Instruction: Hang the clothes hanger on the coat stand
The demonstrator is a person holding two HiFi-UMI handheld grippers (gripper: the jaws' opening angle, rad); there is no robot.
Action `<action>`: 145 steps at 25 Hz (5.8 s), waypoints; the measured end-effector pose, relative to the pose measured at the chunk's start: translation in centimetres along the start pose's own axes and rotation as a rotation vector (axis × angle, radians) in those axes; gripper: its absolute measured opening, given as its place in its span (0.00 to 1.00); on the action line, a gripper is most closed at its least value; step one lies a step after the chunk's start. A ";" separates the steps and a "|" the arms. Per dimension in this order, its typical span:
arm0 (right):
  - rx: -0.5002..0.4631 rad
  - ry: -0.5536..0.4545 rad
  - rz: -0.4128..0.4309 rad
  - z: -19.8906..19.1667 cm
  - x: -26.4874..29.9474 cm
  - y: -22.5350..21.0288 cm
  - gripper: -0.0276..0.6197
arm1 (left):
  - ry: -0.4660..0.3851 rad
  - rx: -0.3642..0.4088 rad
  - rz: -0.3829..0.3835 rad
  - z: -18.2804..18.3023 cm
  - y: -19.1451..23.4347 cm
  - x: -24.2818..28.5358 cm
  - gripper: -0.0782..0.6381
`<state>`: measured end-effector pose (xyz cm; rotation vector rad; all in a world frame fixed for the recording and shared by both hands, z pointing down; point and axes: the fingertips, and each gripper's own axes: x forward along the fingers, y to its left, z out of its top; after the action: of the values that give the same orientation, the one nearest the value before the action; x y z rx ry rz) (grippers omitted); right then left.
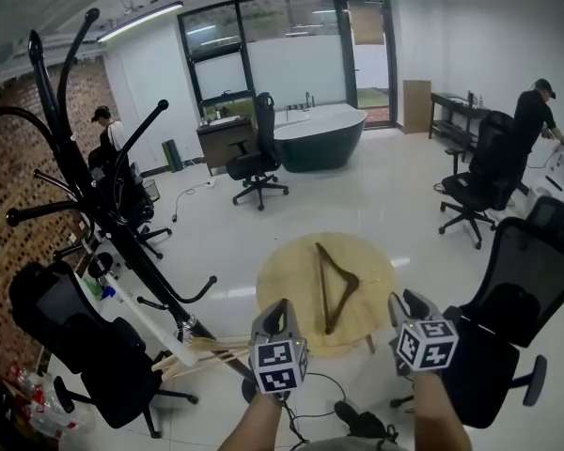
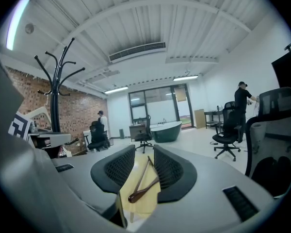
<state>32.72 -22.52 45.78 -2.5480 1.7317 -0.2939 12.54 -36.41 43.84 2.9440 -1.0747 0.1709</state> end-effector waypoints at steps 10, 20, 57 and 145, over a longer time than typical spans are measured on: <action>0.001 0.136 0.169 -3.4 21.3 -3.4 0.27 | -0.016 0.029 0.161 3.0 2.4 16.1 0.14; -0.022 0.403 0.223 -11.2 41.4 -10.9 0.31 | 0.087 0.083 0.208 0.7 -1.3 34.9 0.14; -0.080 1.004 0.139 -32.4 59.6 -11.3 0.19 | 0.277 0.075 0.333 -7.9 6.7 48.6 0.14; -1.002 -0.556 0.669 4.5 -9.8 32.6 0.11 | -0.078 0.036 0.650 2.7 4.7 -28.2 0.16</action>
<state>0.16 -25.97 35.35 -1.8319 2.6378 1.4541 -11.61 -22.04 38.04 2.5273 -2.0149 0.0709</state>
